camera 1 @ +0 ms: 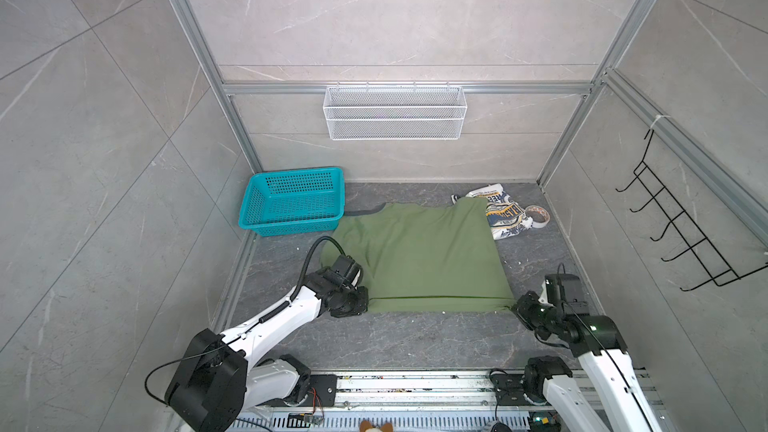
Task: Fold and stack the tank tops
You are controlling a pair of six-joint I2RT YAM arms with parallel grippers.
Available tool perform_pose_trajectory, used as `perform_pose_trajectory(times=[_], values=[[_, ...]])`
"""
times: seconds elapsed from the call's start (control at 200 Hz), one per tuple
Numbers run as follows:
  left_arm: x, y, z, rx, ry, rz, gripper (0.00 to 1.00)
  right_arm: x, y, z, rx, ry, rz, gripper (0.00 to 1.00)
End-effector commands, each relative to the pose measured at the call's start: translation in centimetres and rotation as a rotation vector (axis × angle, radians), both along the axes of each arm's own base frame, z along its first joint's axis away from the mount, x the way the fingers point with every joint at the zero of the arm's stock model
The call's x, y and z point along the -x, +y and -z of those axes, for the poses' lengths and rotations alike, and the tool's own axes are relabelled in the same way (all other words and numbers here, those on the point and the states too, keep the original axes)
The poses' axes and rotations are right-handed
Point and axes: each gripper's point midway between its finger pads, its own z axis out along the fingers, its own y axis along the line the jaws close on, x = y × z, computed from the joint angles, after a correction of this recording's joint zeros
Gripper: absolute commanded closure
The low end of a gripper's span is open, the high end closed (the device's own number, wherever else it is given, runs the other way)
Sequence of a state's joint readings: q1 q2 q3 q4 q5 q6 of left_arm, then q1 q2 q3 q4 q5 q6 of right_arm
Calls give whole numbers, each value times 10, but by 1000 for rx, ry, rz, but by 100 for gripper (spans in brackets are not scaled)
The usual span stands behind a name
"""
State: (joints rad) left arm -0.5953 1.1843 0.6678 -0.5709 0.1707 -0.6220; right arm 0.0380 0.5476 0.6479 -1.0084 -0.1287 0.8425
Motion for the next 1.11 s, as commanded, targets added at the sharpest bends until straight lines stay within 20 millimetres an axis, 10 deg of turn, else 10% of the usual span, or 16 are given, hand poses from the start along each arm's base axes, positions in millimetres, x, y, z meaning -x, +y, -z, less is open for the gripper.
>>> perform_pose_trajectory(times=[0.0,0.22,0.434,0.614,0.774,1.103], values=[[7,11,-3,-21,-5,-43,98,25,-19,-5,80,53,75,93],[14,15,-18,23,-64,-67,91,40,-5,23,11,152,32,85],[14,34,-16,-57,-73,-142,41,22,-12,5,76,129,-1,25],[-32,48,-88,-101,-352,-226,25,-35,-4,-22,92,29,-93,24],[-82,0,-123,-25,-433,-128,24,-86,11,-13,38,-2,-146,25],[-169,-73,-77,-54,-333,-23,21,-183,15,22,65,47,-164,27]])
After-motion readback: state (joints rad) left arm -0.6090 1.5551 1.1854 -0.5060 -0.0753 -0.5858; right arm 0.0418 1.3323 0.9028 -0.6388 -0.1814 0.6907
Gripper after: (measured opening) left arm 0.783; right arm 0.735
